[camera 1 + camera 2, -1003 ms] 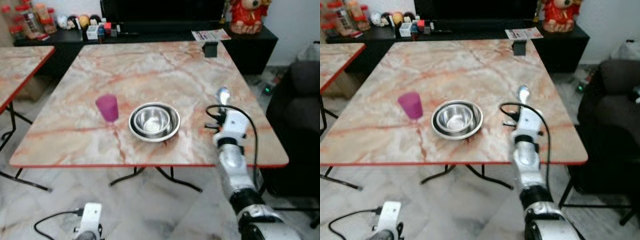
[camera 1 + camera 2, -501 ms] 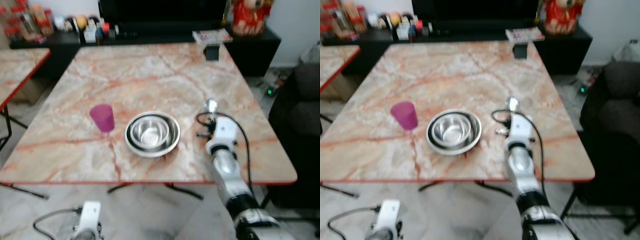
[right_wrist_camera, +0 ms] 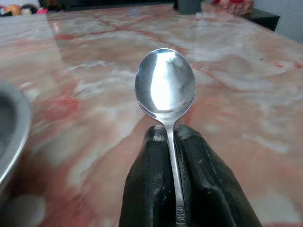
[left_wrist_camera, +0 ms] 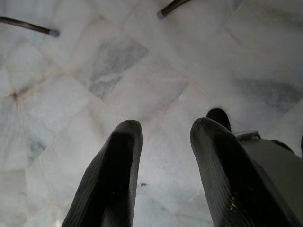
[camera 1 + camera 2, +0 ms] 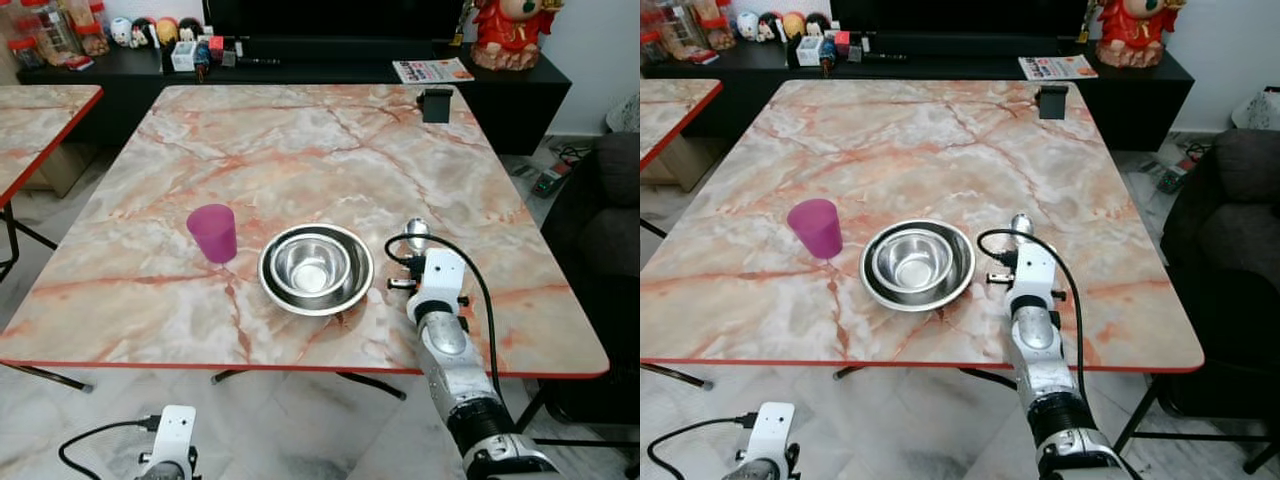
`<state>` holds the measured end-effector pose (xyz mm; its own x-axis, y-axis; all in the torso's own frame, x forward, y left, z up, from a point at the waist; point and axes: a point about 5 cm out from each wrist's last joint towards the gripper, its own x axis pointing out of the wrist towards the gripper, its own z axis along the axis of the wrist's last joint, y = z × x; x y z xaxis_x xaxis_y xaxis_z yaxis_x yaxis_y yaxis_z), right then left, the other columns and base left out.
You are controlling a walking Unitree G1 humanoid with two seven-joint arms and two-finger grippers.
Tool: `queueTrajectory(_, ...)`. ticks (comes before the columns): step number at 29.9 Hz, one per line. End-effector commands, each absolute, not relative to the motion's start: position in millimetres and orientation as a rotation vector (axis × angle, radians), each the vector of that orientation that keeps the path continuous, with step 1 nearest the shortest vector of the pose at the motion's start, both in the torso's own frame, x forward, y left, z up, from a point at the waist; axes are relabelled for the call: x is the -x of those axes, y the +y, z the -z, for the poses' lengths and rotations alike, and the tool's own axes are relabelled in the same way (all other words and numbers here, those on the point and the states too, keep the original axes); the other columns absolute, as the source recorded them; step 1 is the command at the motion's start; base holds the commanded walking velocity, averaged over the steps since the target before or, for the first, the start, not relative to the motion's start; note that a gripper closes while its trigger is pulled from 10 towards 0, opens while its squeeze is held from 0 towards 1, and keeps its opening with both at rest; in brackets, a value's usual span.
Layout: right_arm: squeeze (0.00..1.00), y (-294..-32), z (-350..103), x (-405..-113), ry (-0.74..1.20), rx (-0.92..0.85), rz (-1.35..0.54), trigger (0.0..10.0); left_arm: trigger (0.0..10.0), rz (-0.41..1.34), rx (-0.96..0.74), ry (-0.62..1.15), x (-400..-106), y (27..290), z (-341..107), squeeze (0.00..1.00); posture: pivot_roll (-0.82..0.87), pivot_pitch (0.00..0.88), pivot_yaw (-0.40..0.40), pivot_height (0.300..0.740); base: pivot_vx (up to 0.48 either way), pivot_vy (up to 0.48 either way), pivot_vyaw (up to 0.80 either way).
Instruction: Setting the table
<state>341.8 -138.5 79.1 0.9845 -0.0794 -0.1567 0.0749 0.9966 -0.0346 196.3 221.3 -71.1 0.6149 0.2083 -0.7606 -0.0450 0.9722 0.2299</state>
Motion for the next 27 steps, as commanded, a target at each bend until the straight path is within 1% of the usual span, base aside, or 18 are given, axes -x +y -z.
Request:
queueTrajectory(1, 0.00, -132, -81, -343, 0.172, 0.027, 0.027, 10.0, 10.0, -0.144, -0.201, 0.916, -191, 224, 73, 0.00, -0.02, 0.129, 0.010, 0.740, 0.000, 0.000, 0.00)
queueTrajectory(13, 0.00, -129, -71, -341, 0.235, 0.058, 0.028, 10.0, 10.0, -0.147, -0.207, 0.918, -189, 227, 74, 0.00, -0.01, 0.111, 0.008, 0.740, 0.000, 0.000, 0.00)
queueTrajectory(20, 0.00, -133, -66, -340, 0.269, 0.047, 0.075, 10.0, 10.0, -0.139, -0.222, 0.920, -190, 228, 73, 0.00, 0.00, 0.098, 0.013, 0.740, 0.000, 0.000, 0.00)
queueTrajectory(27, 0.00, -134, -65, -341, 0.287, 0.049, 0.102, 10.0, 10.0, -0.145, -0.219, 0.916, -192, 229, 72, 0.00, 0.00, 0.104, 0.019, 0.740, 0.000, 0.000, 0.00)
